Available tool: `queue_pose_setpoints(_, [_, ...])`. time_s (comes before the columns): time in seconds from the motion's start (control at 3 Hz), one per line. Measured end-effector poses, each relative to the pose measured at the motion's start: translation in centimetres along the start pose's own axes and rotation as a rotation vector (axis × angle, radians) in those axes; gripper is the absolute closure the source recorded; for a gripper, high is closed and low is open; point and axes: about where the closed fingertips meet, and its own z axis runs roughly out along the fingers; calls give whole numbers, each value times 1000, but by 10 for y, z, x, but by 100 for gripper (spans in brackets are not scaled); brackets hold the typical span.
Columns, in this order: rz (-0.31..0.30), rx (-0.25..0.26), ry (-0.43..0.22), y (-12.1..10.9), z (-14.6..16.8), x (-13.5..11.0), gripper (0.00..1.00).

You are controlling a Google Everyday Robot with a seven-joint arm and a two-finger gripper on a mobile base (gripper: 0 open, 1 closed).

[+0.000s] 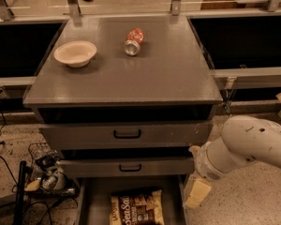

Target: Pick brown chip bag from bottom drawer and place on counter

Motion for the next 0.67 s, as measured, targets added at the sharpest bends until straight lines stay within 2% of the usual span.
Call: queue_pose_setpoints(0.67, [88, -54, -25, 3, 58, 18, 0])
